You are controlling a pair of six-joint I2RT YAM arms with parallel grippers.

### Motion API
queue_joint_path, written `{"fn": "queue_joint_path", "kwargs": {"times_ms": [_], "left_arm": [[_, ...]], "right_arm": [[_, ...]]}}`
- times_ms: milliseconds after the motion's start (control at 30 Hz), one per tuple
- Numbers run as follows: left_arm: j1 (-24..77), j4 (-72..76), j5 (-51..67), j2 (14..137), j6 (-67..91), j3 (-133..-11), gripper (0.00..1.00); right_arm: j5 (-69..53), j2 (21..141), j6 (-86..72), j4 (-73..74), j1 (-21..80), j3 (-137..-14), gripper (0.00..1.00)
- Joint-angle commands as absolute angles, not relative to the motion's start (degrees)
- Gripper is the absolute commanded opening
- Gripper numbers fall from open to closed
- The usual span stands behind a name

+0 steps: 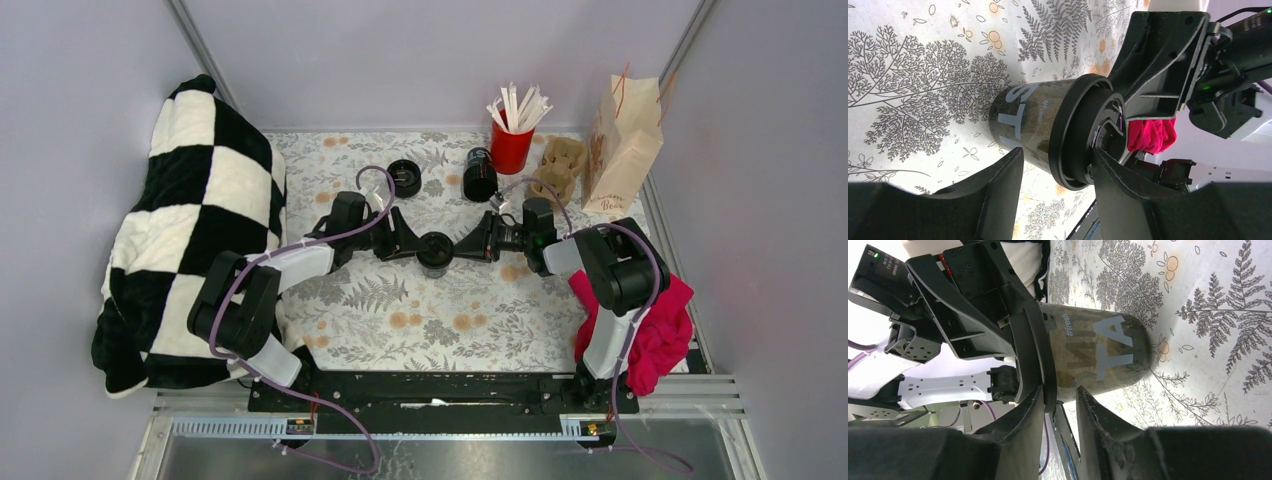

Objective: Pack the takeout coffee

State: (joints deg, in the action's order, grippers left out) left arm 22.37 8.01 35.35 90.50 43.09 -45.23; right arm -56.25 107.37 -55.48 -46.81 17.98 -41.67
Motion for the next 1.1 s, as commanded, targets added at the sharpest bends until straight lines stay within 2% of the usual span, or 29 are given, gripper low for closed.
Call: {"fn": "queue_joint_path", "kwargs": {"times_ms": [0, 167, 333, 400, 567, 767, 933, 1067], "left_arm": [[22.8, 7.3, 30.6, 91.8, 41.9, -40.8, 0.55], [22.4, 9.3, 29.6, 93.1, 42.3, -38.2, 0.55], [22.1, 9.5, 29.1, 93.6, 42.2, -37.9, 0.54], [22.0, 9.1, 28.9, 92.8, 42.0, -37.9, 0.53], [22.1, 7.6, 28.7, 92.2, 41.3, -38.6, 0.54], [22.5, 7.7, 28.5, 92.6, 41.3, -38.9, 0.53], [22.8, 7.7, 28.2, 93.4, 41.4, -39.2, 0.53], [22.9, 8.5, 27.4, 94.0, 41.7, -38.1, 0.53]], "right_arm": [[-50.1, 111.7, -55.0, -50.4, 18.9, -37.6, 0.34], [-47.4, 115.6, -56.3, -54.0, 18.9, -35.8, 0.31], [-47.3, 111.9, -50.4, -42.5, 18.7, -39.1, 0.34], [-51.0, 108.6, -53.5, -45.9, 18.4, -39.3, 0.41], [-57.4, 103.8, -60.4, -52.2, 18.4, -42.5, 0.65], [-57.8, 105.8, -55.7, -46.2, 19.6, -46.5, 0.81], [-51.7, 108.6, -42.8, -28.4, 22.6, -53.9, 0.82], [-45.0, 112.6, -39.2, -22.5, 22.7, -54.9, 0.73]]}}
